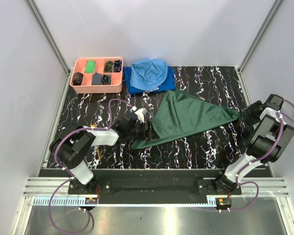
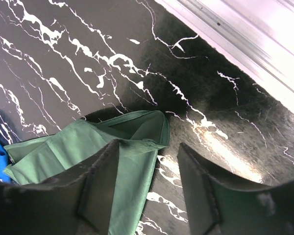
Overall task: Fold the napkin, place the utensils inside, and roll it up
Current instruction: Fold the napkin
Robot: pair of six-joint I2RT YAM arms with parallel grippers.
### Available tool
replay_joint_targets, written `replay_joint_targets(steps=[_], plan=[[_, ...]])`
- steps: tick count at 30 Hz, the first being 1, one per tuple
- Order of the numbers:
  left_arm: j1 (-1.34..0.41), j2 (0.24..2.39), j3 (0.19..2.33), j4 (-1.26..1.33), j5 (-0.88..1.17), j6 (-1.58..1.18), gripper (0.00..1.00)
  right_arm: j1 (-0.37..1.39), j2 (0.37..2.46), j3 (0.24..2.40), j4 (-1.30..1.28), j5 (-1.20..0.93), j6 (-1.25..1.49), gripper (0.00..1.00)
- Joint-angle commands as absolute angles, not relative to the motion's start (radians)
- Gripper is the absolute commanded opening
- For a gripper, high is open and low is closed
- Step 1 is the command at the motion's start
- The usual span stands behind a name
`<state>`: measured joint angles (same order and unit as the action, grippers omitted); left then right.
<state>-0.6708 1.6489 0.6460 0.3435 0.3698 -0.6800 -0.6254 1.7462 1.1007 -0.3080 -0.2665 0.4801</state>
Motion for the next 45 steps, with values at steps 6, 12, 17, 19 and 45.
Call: replay_joint_targets(steps=[6, 12, 17, 19, 45], plan=[[-0.657, 1.704, 0.62, 0.239, 0.373, -0.641, 0.77, -0.632, 1.756, 1.109, -0.267, -0.262, 0.499, 0.45], [-0.652, 1.709, 0.621, 0.236, 0.376, -0.643, 0.77, -0.632, 1.808, 1.149, -0.242, -0.273, 0.5, 0.31], [-0.65, 1.709, 0.62, 0.232, 0.376, -0.644, 0.77, -0.632, 1.85, 1.187, -0.236, -0.29, 0.457, 0.17], [-0.65, 1.707, 0.62, 0.229, 0.374, -0.643, 0.77, -0.632, 1.852, 1.196, -0.236, -0.275, 0.422, 0.15], [-0.646, 1.687, 0.62, 0.206, 0.388, -0.627, 0.78, -0.632, 1.754, 1.217, -0.244, 0.064, 0.21, 0.69]])
